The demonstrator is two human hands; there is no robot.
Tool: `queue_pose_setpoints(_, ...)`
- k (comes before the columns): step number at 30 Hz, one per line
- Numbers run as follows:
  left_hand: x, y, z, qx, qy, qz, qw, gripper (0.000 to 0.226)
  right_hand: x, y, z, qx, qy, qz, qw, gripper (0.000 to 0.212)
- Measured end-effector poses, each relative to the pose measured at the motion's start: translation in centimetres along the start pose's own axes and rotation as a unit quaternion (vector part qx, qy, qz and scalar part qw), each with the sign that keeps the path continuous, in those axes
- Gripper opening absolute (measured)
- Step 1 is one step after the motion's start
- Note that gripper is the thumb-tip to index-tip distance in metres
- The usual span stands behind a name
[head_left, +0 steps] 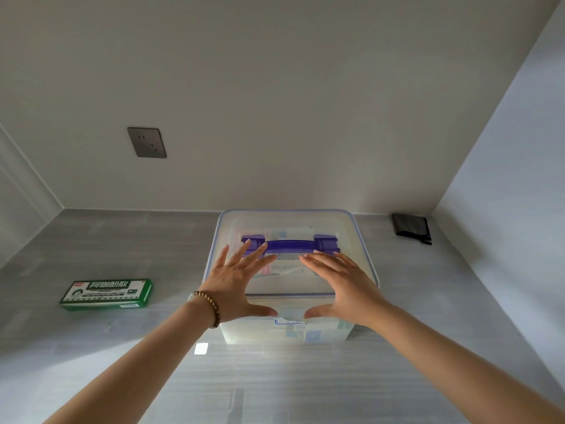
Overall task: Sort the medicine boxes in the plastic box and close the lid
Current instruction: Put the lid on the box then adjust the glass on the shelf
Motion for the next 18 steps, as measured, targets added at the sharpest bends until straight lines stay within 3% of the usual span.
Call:
queue_pose_setpoints(12, -0.29, -0.05, 0.09, 0.001, -0.010, -0.006, 1.000, 0.095, 0.60, -0.41, 0.17, -0.004, 0.005, 0.040, 0.999, 0.095)
queue_pose_setpoints(15, -0.30, -0.10, 0.11, 0.007, -0.009, -0.003, 1.000, 0.097, 0.42, -0.44, 0.01, 0.006, 0.011, 0.020, 1.000, 0.096)
queue_pose_setpoints(18, -0.28, -0.23, 0.15, 0.015, -0.007, 0.035, 0.999, 0.094, 0.05, -0.43, -0.07, 0.014, 0.008, -0.067, 0.998, 0.092)
Point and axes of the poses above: each hand's wrist, its own z-axis away from the middle knuckle, its own y-axis out of the palm, x = y × z, the point moved 10 cm from there along -z, towards the middle knuckle, and after that the axes turned 13 degrees about z, right-handed, at the moved point
